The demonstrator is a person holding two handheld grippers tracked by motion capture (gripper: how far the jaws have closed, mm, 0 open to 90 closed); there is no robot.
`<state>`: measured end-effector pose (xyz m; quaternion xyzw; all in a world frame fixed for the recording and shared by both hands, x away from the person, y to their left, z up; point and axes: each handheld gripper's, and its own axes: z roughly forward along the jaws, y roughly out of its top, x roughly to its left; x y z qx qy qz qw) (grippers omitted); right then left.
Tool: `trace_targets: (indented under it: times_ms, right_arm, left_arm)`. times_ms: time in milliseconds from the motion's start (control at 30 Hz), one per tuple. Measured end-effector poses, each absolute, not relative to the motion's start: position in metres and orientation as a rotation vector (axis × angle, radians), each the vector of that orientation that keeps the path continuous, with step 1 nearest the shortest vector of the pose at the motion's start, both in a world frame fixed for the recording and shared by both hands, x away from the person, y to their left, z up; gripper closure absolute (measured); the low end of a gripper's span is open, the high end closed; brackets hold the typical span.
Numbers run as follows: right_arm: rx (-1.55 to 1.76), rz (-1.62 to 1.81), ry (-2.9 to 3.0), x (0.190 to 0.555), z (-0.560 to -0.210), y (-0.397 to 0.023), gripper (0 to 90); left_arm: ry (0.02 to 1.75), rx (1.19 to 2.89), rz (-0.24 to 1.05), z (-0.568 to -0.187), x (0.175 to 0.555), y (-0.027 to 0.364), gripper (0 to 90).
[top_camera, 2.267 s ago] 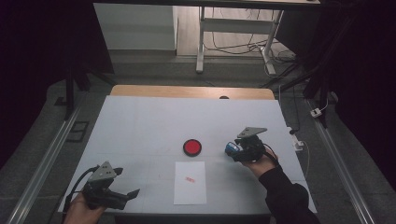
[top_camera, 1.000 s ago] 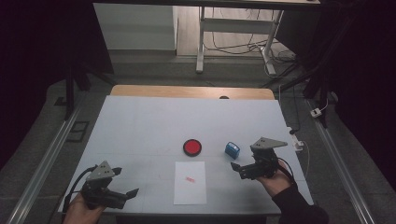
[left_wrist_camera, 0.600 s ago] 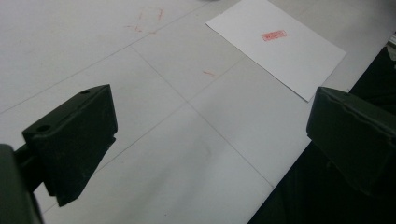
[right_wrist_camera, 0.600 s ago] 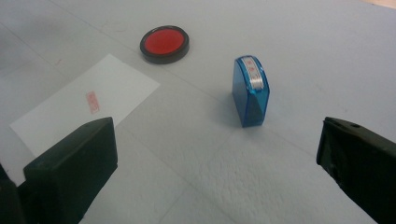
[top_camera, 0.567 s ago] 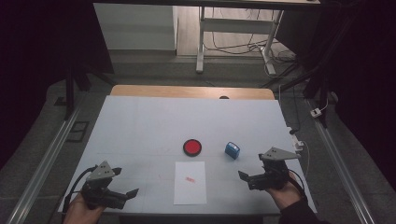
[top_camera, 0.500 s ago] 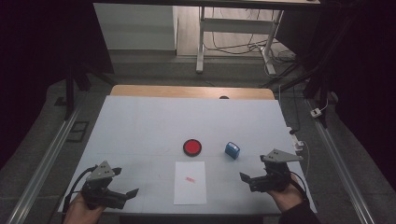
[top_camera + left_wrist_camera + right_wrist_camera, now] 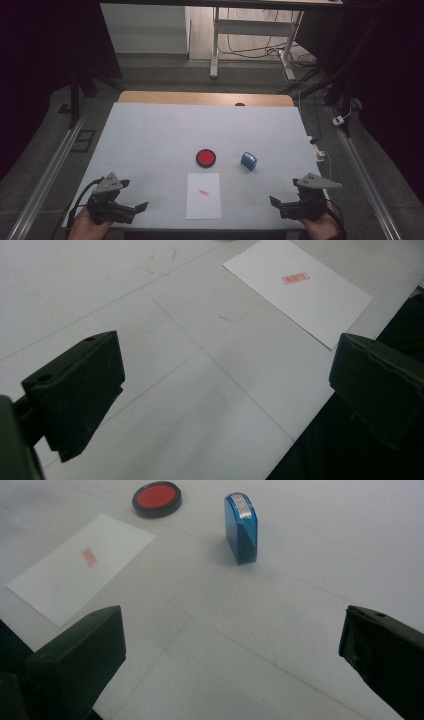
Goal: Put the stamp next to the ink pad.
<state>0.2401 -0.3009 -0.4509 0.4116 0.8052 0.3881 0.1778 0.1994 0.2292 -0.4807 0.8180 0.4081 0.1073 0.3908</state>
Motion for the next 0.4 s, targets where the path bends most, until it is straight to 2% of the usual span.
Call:
trace_targets:
  times_ms: [400]
  right_arm:
    - [1.216,1.048,2.261,0.228,-0.451,-0.310,0.0]
  left_arm:
    - [1.038,2.078,0.268,-0.481,0.201,0.229,1.6]
